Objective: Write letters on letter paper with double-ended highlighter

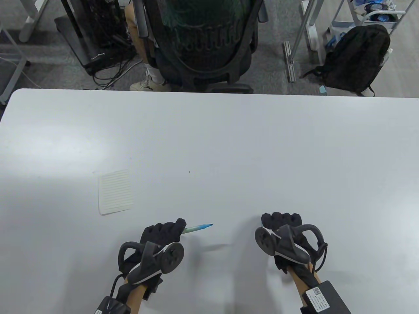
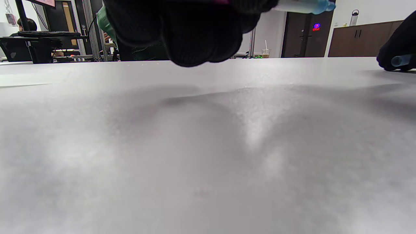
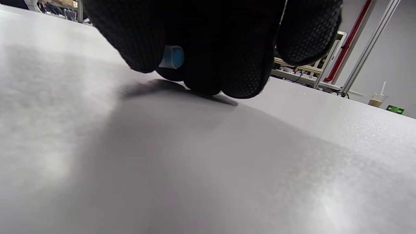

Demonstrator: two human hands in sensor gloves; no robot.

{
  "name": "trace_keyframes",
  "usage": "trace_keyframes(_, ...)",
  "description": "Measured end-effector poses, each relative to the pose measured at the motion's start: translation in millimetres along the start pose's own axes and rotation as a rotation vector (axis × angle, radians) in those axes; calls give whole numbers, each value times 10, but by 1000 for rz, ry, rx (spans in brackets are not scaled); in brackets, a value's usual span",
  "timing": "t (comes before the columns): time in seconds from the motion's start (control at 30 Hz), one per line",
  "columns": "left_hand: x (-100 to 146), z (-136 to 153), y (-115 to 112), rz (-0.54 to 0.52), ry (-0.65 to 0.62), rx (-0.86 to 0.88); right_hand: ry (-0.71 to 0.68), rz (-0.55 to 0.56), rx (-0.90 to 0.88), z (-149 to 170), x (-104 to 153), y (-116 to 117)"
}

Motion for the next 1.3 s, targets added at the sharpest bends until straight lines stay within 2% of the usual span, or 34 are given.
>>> trace_keyframes(0.3,-11,-4,-4,6,-3,4,67,27,47,32,-94,-3)
trace_keyframes(0.6,-7,1,-5,7,5,8,66,-48,-1,64,-55,26)
trace_keyframes(0.73,-4,-3,-4,9,5,7,56,5,-24,45,19,-79)
trace_keyframes(0.97,10,-8,-2,5,10,-3,-2,108,-103,-204,169,-322)
trace_keyframes(1.1,32,-1,-3,2,19,-1,-49,143,-93,-367,219,-378)
trace_keyframes(1.3,45,1,-2,0,32,4,-76,164,-109,-448,241,-399)
Point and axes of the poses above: the tracker on the back of each hand, its own z axis roughly to the little-finger side, its own x axis roughly from the fingertips to the wrist, y = z × x, the point moved 2 cm from there along -x, roughly from the wrist to the fingertips, and after that the axes turned 2 degrees about -y, right-handed, at the moved point
